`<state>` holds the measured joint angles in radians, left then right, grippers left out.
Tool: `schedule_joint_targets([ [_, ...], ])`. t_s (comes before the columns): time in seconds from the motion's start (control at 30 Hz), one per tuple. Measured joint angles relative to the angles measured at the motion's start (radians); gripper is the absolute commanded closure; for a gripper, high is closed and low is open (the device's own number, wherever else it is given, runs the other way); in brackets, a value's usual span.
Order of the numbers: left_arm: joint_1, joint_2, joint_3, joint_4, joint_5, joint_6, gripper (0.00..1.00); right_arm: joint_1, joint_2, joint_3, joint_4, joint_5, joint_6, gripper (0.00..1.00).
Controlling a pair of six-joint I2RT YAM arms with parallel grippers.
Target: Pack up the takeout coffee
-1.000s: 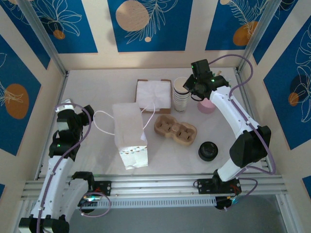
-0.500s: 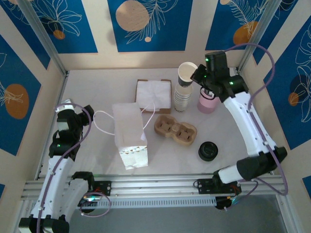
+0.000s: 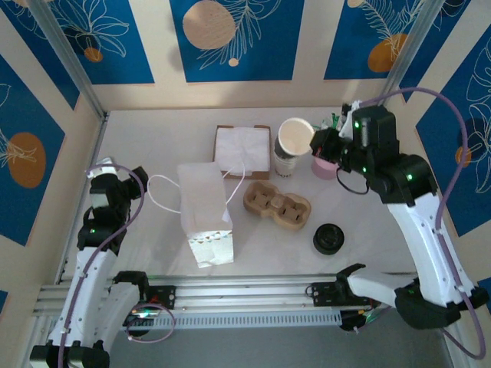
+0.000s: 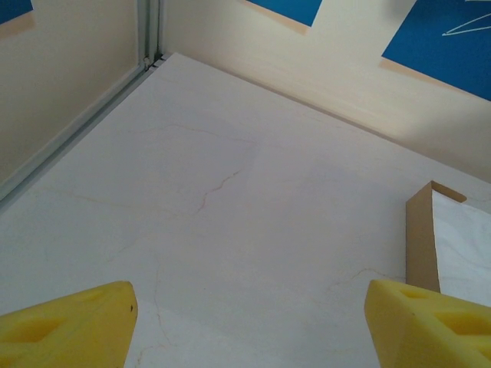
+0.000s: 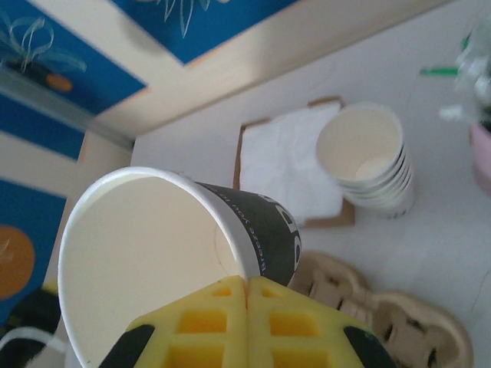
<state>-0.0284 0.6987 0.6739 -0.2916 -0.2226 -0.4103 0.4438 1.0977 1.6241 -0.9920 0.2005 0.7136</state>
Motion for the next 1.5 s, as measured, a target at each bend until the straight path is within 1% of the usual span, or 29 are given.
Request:
schedule_joint_targets([
  [0.23,0.000,-0.004,-0.002,0.000,0.000,0.000,0.22,0.127,-0.146,-0.145,-0.102,-0.018,0.039,1.00],
  [0.4,0.000,-0.004,-0.002,0.000,-0.011,0.000,0.22,0.207,-0.228,-0.319,-0.120,-0.019,0.095,1.00],
  [0.63,0.000,-0.004,-0.005,0.000,-0.015,0.000,0.21,0.340,-0.225,-0.551,-0.066,-0.005,0.174,1.00],
  [0.8,0.000,-0.004,-0.006,0.000,-0.015,0.000,0.21,0.406,-0.206,-0.680,-0.002,0.029,0.202,1.00],
  [1.1,0.000,-0.004,-0.009,0.000,-0.014,0.000,0.21,0.420,-0.156,-0.802,0.127,0.089,0.231,1.00],
  [1.43,0.000,-0.004,-0.011,0.002,-0.014,0.000,0.21,0.422,-0.092,-0.845,0.216,0.121,0.234,1.00],
  [1.5,0.000,-0.004,-0.011,0.003,-0.014,0.000,0.21,0.425,-0.092,-0.854,0.233,0.133,0.234,0.96],
])
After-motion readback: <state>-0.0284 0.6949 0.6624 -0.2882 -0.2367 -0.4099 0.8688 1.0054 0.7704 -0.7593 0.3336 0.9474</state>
